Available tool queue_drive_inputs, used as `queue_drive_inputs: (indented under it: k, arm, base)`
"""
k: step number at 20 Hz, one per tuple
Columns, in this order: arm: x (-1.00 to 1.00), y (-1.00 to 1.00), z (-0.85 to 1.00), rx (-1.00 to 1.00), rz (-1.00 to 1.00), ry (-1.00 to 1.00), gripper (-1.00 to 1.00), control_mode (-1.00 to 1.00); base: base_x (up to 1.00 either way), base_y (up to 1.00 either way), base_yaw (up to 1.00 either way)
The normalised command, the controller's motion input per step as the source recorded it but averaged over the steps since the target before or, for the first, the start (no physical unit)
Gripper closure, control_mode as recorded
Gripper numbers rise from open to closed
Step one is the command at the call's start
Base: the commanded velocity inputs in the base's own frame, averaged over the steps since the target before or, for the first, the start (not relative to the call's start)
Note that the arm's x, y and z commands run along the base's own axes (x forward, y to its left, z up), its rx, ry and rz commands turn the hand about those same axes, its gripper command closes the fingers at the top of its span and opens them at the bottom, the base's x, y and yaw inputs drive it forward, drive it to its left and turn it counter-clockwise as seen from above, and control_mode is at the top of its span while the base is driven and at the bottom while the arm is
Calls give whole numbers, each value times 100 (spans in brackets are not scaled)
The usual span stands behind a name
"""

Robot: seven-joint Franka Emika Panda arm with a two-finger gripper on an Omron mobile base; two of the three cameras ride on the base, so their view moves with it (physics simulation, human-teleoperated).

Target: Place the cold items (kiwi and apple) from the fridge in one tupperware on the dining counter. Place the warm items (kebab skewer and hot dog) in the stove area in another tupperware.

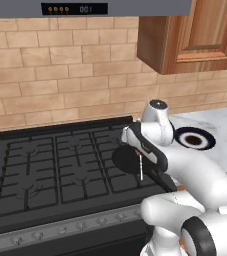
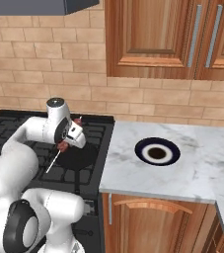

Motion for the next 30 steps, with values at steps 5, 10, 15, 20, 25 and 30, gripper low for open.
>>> queue_drive_inputs:
  k: [5,10,15,20,25,30]
  arm:
    - [-35,0,83,0,0,3,100,-100]
    - [-51,0,69,3,0,0,100,-100]
    - [-48,2,38,0,0,-6,100,-100]
    - [-48,13,9,0,0,-12,100,-100]
    - [-27,6,2,0,0,-7,100,100]
    - [0,0,0,0,0,0,100,100]
  base:
    - [0,0,0]
    - [0,0,0]
    - [0,0,0]
    - [0,0,0]
    - [-18,5,0]
    - [-63,59,28]
